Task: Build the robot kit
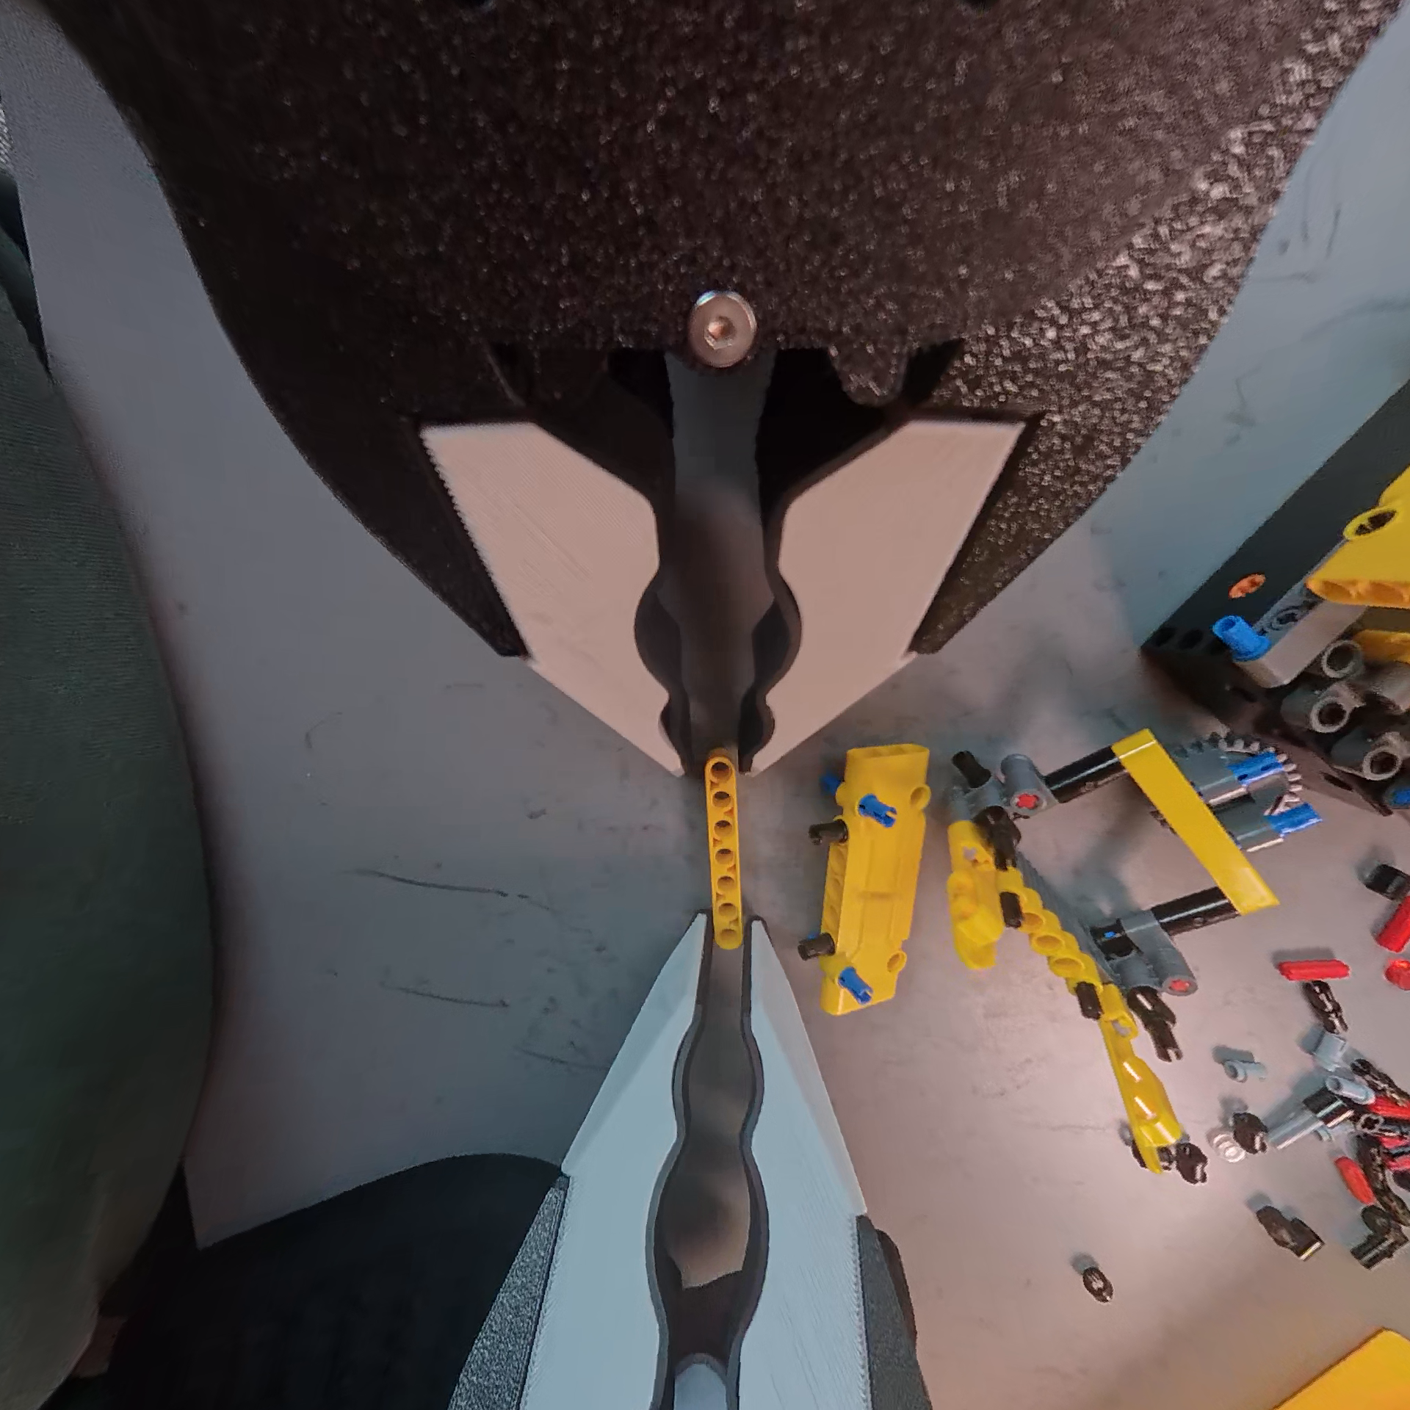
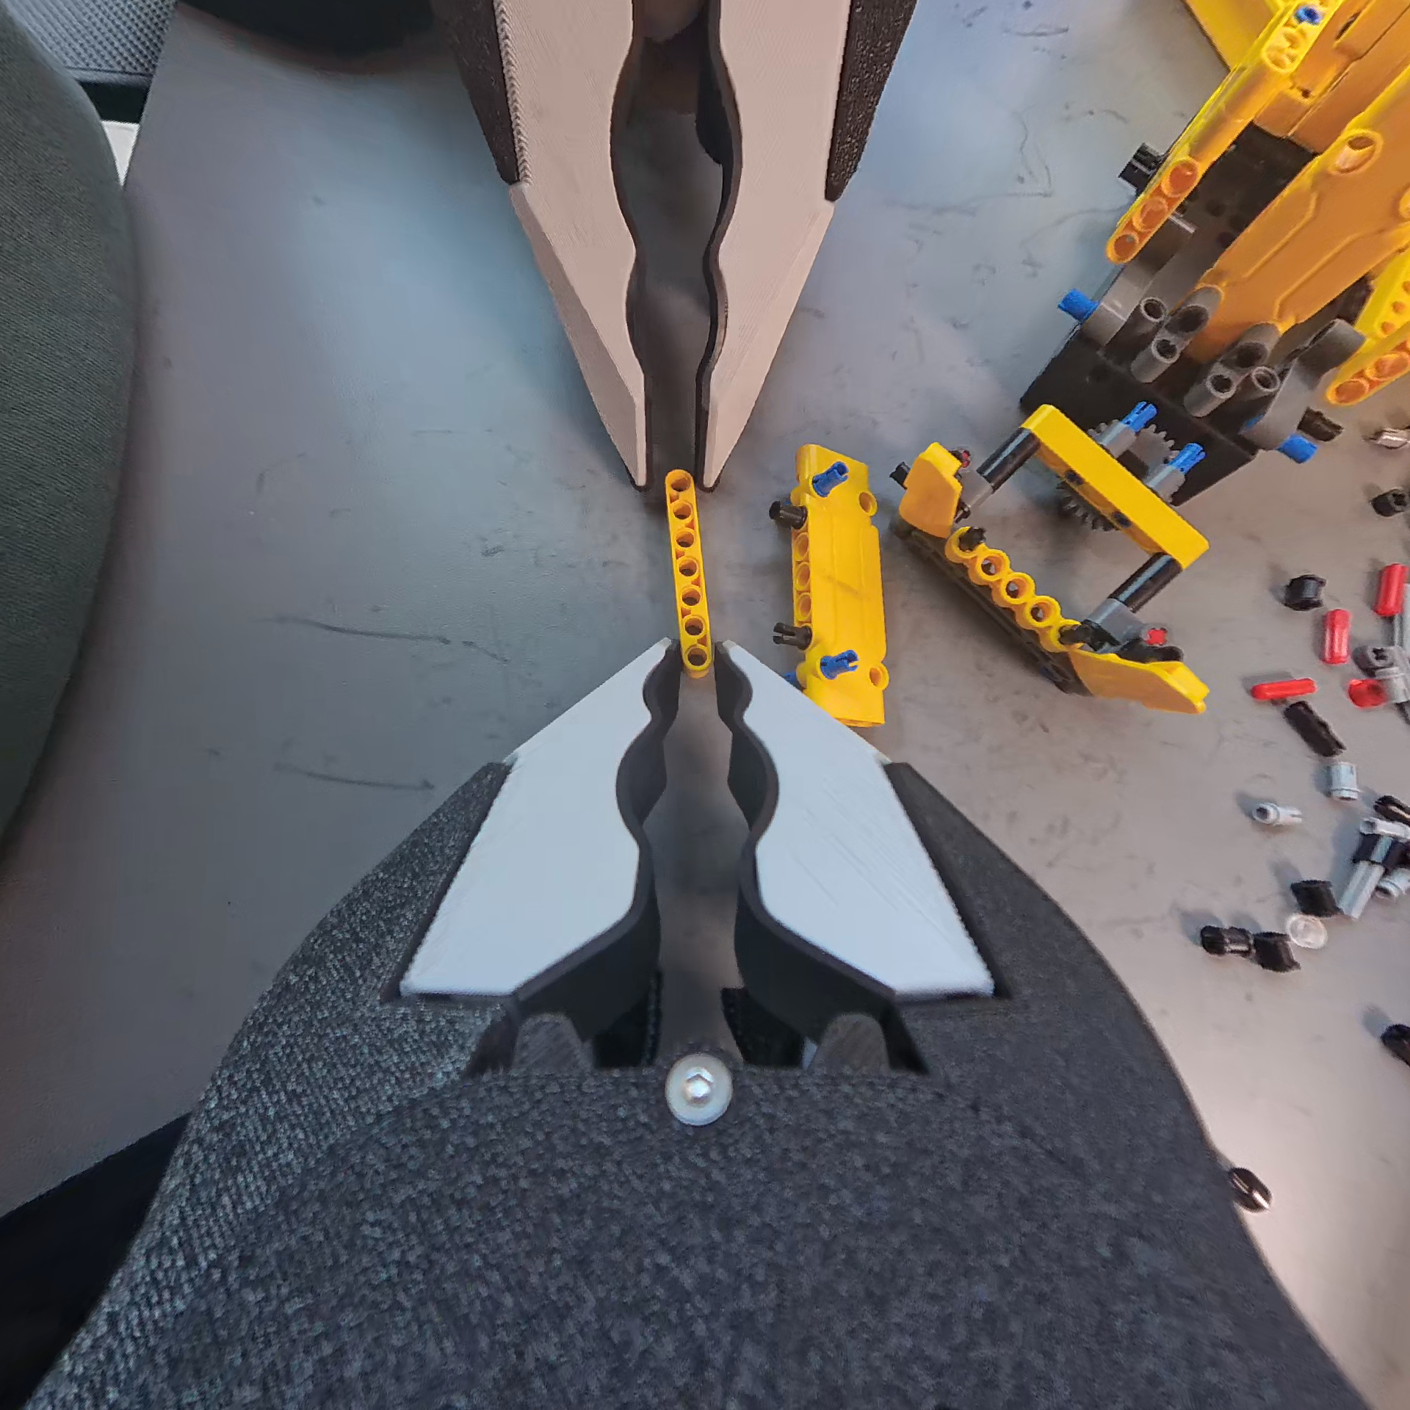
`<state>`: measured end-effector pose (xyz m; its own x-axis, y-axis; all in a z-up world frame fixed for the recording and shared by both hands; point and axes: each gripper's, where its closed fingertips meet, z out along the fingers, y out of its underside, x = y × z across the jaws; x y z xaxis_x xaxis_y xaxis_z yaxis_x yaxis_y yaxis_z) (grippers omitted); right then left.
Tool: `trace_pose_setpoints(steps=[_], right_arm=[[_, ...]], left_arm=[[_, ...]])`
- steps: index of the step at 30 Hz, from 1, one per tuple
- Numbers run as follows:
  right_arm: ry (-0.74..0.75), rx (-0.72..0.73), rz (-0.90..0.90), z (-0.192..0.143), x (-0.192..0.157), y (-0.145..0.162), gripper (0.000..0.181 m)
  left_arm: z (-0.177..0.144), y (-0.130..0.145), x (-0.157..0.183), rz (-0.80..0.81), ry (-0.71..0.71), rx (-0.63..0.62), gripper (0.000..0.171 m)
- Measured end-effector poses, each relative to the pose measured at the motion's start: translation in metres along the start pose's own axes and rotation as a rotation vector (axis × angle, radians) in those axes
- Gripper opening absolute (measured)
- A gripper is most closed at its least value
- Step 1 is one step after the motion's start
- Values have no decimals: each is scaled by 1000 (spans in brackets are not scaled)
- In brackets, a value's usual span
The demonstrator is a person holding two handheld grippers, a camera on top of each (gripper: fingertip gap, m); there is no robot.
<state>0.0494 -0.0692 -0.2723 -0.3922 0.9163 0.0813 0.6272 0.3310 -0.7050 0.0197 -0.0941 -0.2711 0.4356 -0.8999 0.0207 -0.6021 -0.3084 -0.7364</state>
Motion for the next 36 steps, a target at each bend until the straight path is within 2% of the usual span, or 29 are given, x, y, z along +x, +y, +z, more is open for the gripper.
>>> trace_pose_setpoints(steps=[3, 6, 12, 16, 22, 29, 36], right_arm=[[-5, 9, 0, -1, 0, -1, 13], [3, 74, 13, -9, 3, -9, 16], [152, 388, 94, -46, 36, -53, 20], [281, 573, 201, -76, 66, -67, 38], [413, 618, 283, -91, 92, -58, 62], [511, 589, 260, -94, 103, -50, 55], [531, 629, 343, -102, 116, -40, 51]], left_arm=[[-8, -10, -2, -16, 8, 79, 13], [-24, -31, -13, -28, -38, 234, 17], [-85, -64, -60, -106, -284, 583, 26], [-122, -64, -89, -159, -455, 710, 32], [-147, -54, -113, -207, -608, 759, 47], [-153, -44, -127, -227, -705, 734, 49], [-166, -35, -138, -293, -737, 757, 46]])
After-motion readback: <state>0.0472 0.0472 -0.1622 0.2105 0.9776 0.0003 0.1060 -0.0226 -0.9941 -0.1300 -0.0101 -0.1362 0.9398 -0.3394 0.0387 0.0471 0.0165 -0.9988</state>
